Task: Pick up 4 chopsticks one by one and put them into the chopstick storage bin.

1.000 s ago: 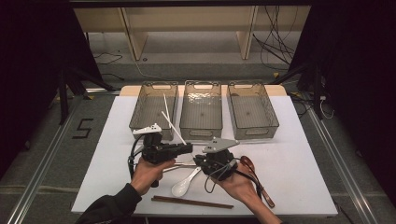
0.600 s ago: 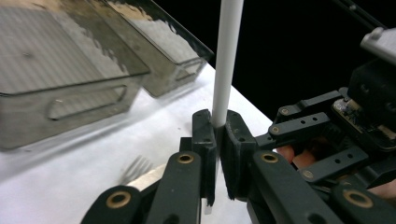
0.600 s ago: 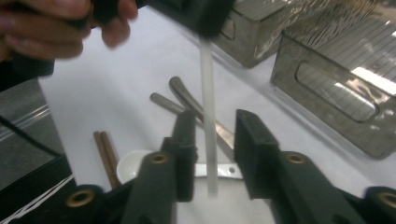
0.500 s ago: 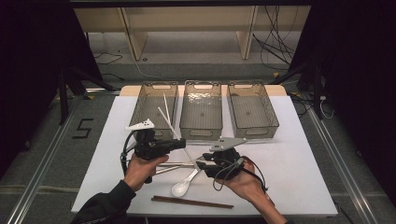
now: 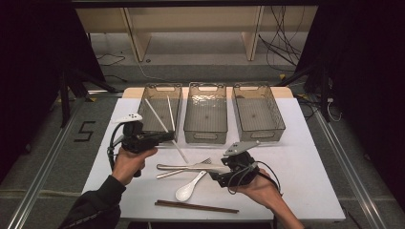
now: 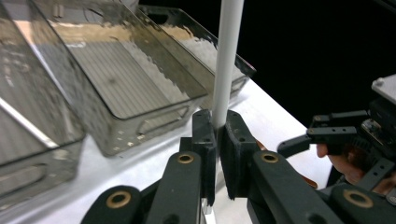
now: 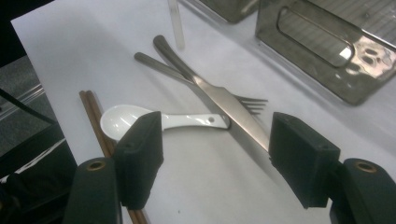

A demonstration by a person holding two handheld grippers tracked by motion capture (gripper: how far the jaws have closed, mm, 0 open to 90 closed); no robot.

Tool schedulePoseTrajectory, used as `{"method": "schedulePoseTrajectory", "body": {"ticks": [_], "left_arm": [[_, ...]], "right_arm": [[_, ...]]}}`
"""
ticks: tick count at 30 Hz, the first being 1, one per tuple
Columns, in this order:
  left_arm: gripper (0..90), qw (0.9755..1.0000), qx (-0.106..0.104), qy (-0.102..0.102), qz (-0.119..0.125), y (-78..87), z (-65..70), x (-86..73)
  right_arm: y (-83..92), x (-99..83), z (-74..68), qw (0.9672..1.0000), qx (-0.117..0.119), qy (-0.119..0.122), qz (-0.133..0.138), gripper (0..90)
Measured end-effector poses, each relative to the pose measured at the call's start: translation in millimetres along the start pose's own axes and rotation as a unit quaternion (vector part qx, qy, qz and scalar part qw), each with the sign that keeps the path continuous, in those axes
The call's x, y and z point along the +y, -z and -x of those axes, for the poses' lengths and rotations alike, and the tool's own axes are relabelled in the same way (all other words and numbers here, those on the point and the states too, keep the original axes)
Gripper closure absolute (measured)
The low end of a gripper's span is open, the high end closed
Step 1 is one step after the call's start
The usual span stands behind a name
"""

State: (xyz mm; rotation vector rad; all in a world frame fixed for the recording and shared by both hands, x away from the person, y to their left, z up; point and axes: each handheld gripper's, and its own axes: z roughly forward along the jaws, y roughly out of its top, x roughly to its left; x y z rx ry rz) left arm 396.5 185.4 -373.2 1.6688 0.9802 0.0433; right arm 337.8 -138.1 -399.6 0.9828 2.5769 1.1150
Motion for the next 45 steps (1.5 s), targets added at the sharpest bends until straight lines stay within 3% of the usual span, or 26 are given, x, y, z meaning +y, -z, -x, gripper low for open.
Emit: {"method": "schedulePoseTrajectory", "body": {"ticks": [12,21,28,36,45], "left_arm": [[84.2,0.9994,0.028,0.01,0.017,13.6,-18.2,26.9],[84.2,0.9983,0.053,-0.001,0.023,23.9,-29.1,55.9],[84.2,0.997,0.072,0.011,0.027,24.8,-43.9,72.6],[84.1,0.9949,0.097,0.023,0.017,17.7,-61.0,85.6],[83.9,0.9912,0.126,0.041,-0.003,-1.6,-78.6,84.0]], "right_arm": [[5.8,-11.3,5.6,0.9998,-0.004,-0.008,-0.019,31.9],[7.1,-12.4,6.3,0.9998,-0.009,-0.005,-0.016,31.3],[6.9,-11.5,5.2,0.9999,-0.01,-0.006,-0.013,31.1],[5.9,-11.2,5.0,0.9999,-0.007,-0.007,-0.014,30.7],[4.9,-11.6,4.7,0.9999,-0.005,-0.004,-0.015,30.7]]}}
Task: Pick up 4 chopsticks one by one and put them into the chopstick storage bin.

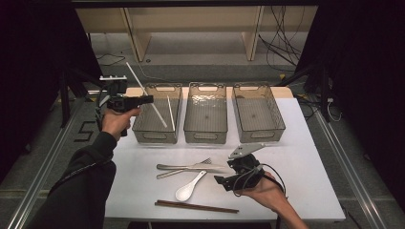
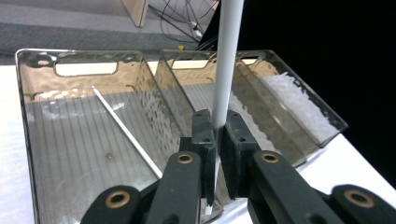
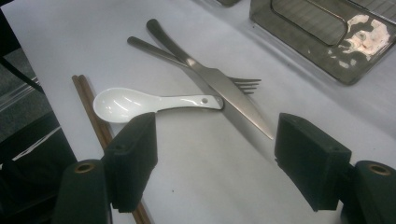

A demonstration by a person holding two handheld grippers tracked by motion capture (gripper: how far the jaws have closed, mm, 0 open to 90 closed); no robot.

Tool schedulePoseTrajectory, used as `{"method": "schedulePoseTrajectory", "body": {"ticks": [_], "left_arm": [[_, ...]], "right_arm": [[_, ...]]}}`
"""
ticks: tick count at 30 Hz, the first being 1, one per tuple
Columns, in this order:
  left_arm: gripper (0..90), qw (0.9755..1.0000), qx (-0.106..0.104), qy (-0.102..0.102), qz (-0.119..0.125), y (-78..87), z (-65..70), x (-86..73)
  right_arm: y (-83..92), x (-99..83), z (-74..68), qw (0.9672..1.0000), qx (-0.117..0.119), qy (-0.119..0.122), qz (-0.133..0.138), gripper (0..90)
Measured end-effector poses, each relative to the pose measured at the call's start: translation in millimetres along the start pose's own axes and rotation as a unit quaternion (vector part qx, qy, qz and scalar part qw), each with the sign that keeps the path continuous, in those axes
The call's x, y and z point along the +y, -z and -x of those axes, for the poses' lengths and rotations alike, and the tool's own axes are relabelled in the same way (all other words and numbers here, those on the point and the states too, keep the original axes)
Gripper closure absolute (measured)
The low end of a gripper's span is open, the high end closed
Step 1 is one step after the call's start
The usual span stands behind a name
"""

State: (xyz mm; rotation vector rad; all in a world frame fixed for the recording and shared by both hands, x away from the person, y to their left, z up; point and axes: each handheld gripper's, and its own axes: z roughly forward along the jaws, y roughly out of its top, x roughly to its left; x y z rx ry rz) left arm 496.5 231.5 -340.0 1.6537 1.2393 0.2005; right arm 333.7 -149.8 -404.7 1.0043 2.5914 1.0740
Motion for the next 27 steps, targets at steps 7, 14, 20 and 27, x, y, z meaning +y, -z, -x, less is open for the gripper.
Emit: {"method": "schedulePoseTrajectory", "body": {"ticks": [7,14,20,27], "left_arm": [[83.8,0.9997,0.013,0.009,-0.021,-17.2,-6.0,-4.0],[83.7,0.9988,0.017,0.011,-0.045,-30.3,-7.9,-7.3],[83.4,0.9983,0.016,0.015,-0.055,-36.7,-9.3,-12.8],[83.3,0.997,0.024,0.021,-0.071,-46.4,-12.4,-19.1]], "right_arm": [[0.4,-0.2,0.2,1.0,0.001,-0.001,0.001,30.7],[0.3,0.0,-0.4,1.0,0.002,0.001,0.001,30.7],[0.7,0.0,0.0,1.0,0.002,0.0,0.001,30.6],[0.6,0.2,-0.3,1.0,0.002,0.001,0.001,30.6]]}}
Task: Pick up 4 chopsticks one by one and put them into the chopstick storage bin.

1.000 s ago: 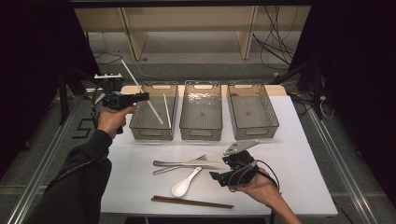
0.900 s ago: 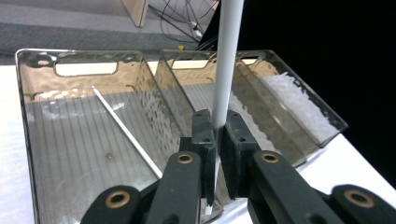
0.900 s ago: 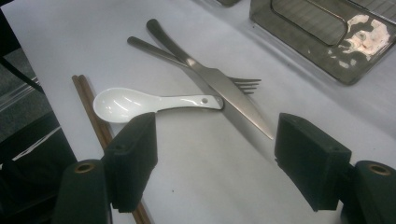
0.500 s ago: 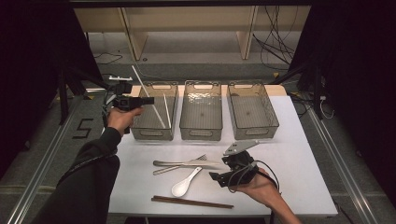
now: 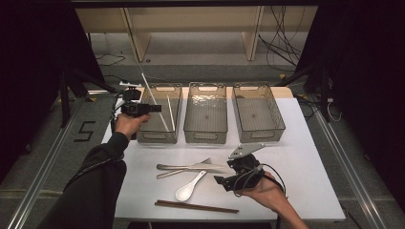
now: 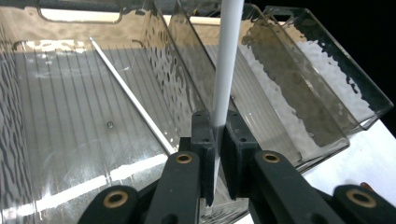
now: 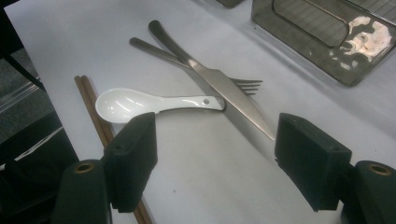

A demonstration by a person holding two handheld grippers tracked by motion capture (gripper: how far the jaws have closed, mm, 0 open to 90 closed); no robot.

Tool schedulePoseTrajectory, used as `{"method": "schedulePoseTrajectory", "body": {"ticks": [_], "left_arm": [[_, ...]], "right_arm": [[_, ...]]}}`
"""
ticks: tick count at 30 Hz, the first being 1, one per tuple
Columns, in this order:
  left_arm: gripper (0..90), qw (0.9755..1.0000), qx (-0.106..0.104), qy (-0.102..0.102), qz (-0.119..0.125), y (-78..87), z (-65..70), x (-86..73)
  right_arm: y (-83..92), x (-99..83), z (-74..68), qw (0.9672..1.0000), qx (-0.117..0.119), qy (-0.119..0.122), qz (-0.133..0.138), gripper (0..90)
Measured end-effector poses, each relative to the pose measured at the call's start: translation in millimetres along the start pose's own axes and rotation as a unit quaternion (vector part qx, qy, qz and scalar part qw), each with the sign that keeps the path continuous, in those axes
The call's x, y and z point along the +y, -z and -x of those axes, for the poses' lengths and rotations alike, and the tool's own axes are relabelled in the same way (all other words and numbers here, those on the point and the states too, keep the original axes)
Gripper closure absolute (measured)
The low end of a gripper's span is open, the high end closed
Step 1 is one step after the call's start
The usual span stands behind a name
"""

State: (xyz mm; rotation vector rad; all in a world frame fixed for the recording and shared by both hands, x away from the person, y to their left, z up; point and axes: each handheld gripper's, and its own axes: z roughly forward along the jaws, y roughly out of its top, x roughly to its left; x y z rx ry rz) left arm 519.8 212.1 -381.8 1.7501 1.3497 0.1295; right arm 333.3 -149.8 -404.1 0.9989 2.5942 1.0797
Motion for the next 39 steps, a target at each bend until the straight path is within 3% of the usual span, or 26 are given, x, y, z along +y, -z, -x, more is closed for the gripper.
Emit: {"method": "schedulePoseTrajectory", "body": {"ticks": [9,13,20,23,27,31,37,39], "left_arm": [[82.9,0.9999,0.006,0.002,-0.015,-7.9,-1.7,-3.3],[81.9,0.9997,0.017,0.003,-0.017,-10.4,-3.2,-3.9],[63.3,0.9994,0.031,0.011,-0.015,-8.1,-6.3,-3.1],[61.7,0.9994,0.031,0.003,-0.016,-5.1,-5.0,-3.1],[52.7,0.9999,0.009,-0.001,-0.011,2.8,1.2,-4.7],[38.4,0.9993,-0.03,-0.012,-0.017,14.1,9.8,-11.7],[28.1,0.9959,-0.066,-0.06,0.012,38.6,31.4,-30.2],[27.1,0.9947,-0.069,-0.076,0.01,43.5,37.7,-35.1]], "right_arm": [[0.2,-0.2,0.5,1.0,0.0,0.002,-0.001,30.6],[0.2,0.0,-0.2,1.0,0.001,0.002,-0.002,30.6],[0.3,-0.2,0.2,1.0,0.001,0.002,-0.003,30.7],[0.3,-0.2,0.1,1.0,0.001,0.002,-0.003,30.7],[0.3,0.1,-0.4,1.0,0.001,0.001,-0.002,30.7],[0.5,-0.1,-0.7,1.0,0.002,0.001,-0.004,30.7],[-0.9,-0.2,-2.5,1.0,0.003,0.002,-0.009,30.5],[-1.6,-0.1,-3.0,0.9999,0.005,0.005,-0.011,30.5]]}}
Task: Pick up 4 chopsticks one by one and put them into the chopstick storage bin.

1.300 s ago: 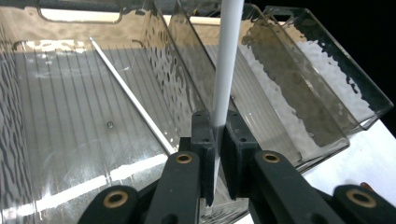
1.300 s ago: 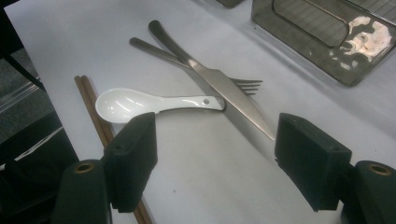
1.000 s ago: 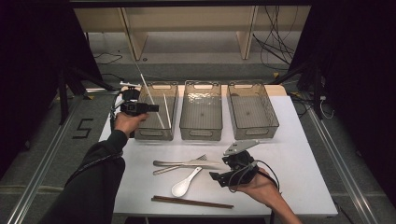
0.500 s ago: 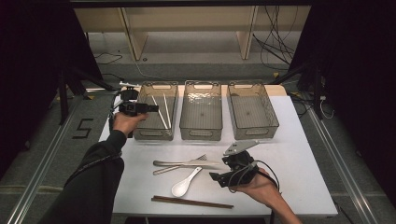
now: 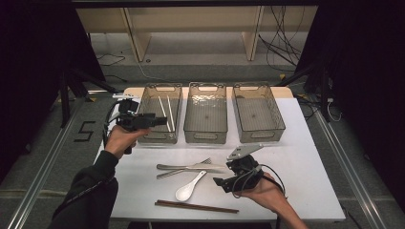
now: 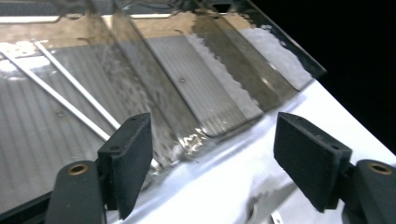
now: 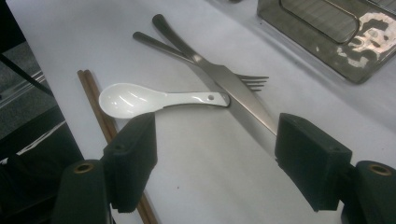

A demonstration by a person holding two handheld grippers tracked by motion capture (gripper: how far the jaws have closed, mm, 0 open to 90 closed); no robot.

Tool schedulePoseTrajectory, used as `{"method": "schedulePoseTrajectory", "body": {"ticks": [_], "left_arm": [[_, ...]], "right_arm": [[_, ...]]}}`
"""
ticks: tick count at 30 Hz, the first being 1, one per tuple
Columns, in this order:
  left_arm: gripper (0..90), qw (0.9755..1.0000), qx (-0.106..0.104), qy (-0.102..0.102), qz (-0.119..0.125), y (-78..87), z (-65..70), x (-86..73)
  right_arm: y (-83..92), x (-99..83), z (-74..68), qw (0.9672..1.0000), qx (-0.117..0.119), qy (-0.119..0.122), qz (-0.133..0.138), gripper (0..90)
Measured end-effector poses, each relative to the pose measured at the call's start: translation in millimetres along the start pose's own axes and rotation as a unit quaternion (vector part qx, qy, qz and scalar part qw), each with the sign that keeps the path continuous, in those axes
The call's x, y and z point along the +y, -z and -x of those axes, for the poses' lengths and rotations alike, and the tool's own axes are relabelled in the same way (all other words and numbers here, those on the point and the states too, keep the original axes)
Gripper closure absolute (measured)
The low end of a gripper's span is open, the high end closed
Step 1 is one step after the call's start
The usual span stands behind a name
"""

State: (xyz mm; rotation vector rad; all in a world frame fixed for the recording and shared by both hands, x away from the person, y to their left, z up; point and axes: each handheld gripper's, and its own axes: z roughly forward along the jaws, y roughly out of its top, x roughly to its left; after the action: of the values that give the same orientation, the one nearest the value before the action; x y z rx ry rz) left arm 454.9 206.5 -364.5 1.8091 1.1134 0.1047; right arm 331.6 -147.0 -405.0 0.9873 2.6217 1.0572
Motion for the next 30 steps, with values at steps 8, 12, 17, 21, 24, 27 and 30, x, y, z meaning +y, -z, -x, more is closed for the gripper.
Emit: {"method": "schedulePoseTrajectory", "body": {"ticks": [8,12,17,21,24,27,30], "left_arm": [[23.0,0.9986,-0.004,-0.048,-0.019,9.7,25.0,-12.1],[21.4,0.9975,-0.007,-0.064,-0.029,9.8,34.2,-25.9],[20.7,0.9975,-0.014,-0.066,-0.023,11.2,38.0,-45.4],[19.0,0.9976,-0.018,-0.065,-0.017,13.4,40.6,-57.0],[17.0,0.9975,-0.025,-0.066,-0.013,16.1,42.8,-64.7],[16.7,0.9973,-0.024,-0.068,-0.01,18.1,44.8,-71.9],[16.3,0.9972,-0.025,-0.07,-0.005,19.6,46.2,-77.6]], "right_arm": [[-2.4,-0.2,-3.5,1.0,0.002,0.006,-0.004,30.4],[-4.2,-0.9,-6.1,0.9998,0.005,0.015,-0.012,30.4],[-7.9,-1.1,-11.3,0.9993,0.011,0.027,-0.023,30.4],[-11.9,-1.6,-15.3,0.9984,0.019,0.039,-0.035,30.4],[-15.3,-1.9,-17.9,0.9979,0.024,0.044,-0.041,30.8],[-19.1,-2.5,-21.3,0.9972,0.027,0.049,-0.051,31.4],[-23.4,-2.9,-24.5,0.9963,0.03,0.054,-0.059,31.7]]}}
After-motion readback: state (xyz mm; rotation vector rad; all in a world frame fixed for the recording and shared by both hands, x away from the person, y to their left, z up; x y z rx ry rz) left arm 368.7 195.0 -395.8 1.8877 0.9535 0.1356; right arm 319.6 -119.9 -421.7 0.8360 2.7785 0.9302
